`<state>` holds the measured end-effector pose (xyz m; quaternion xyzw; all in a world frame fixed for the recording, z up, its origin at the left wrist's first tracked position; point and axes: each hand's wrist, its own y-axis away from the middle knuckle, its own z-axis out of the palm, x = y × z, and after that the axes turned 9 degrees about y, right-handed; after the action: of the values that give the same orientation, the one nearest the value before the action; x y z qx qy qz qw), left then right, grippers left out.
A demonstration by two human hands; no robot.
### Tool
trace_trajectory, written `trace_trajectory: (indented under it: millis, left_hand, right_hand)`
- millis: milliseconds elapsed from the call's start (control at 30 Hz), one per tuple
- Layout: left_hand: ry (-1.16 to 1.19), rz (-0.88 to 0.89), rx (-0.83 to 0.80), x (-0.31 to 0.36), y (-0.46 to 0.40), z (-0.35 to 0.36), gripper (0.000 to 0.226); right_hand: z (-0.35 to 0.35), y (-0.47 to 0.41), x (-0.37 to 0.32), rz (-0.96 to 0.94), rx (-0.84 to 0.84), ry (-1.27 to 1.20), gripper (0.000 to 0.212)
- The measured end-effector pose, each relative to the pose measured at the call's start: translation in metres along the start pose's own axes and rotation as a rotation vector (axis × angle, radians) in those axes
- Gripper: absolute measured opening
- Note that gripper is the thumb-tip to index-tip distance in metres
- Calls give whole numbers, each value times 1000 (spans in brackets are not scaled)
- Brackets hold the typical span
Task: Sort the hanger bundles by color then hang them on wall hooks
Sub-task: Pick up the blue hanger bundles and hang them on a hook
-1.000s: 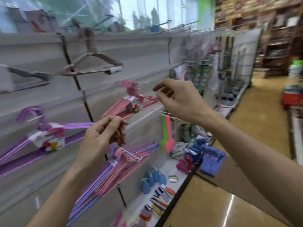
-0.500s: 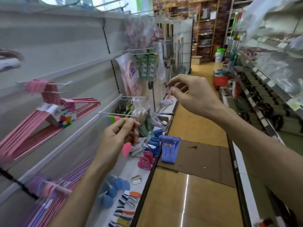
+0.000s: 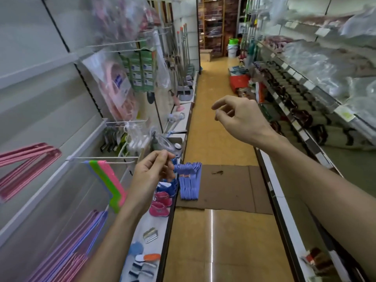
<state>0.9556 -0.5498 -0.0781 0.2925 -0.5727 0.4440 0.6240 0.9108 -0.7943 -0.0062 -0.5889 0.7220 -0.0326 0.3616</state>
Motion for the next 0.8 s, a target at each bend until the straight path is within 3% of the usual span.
trace_trajectory:
  millis: [333,800]
  left_hand:
    - [-49,-108,-18,-68,-112,15,28]
    - [-79,-220,100,-174,-344,53,27]
  right_hand:
    - [57,-71,85,125,-55,-51,20]
    - [205,-236,255,174,-227,-84,21]
